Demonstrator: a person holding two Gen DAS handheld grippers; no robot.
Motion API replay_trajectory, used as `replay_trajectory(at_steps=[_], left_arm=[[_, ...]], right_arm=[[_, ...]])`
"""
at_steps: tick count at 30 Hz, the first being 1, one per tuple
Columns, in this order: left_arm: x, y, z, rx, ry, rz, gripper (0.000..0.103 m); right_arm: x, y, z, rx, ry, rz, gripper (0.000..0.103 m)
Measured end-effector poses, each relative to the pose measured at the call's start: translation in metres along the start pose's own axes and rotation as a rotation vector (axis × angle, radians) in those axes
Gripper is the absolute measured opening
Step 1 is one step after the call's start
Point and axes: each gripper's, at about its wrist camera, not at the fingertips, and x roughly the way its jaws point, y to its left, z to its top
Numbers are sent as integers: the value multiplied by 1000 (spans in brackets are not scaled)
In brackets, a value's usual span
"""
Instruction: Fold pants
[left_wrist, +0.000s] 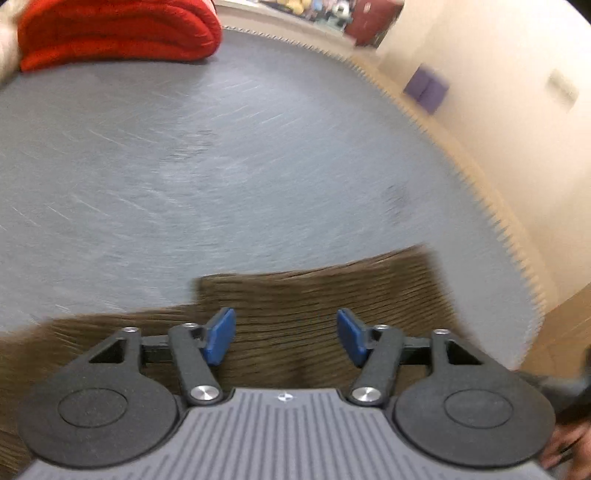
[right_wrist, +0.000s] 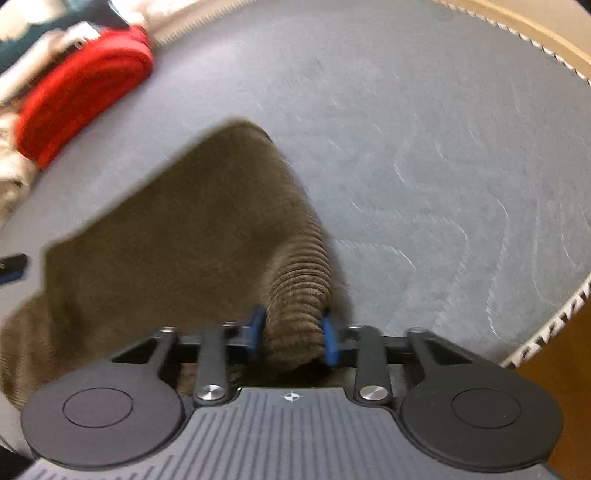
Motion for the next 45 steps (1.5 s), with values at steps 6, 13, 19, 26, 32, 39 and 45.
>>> replay_trajectory(at_steps=[6,13,19,26,32,39,45], left_arm=[[-18,-22,-1,-35,-28,-268,91],[-4,-40,-11,3,48,-271,91],[5,-10,-11,-71,132,-69,22],[-47,25,-1,51,86,79,20],[-120,101,-4,47,67,222,21],[-152,207,-23,-226,58,435,64],[-164,225,-33,-295,36,416,67]], right_arm=[[-53,97,-35,-564,-270,182,25],[-69,152,-75,-848,-300,435,25],[-65,163,-73,-867,-258,483,25],[-70,165,-28,-568,15,845,48],[-52,171,-4,-394,-2,775,51],[8,208,-27,-424,170,489,61],[52,241,-46,-395,290,378,67]])
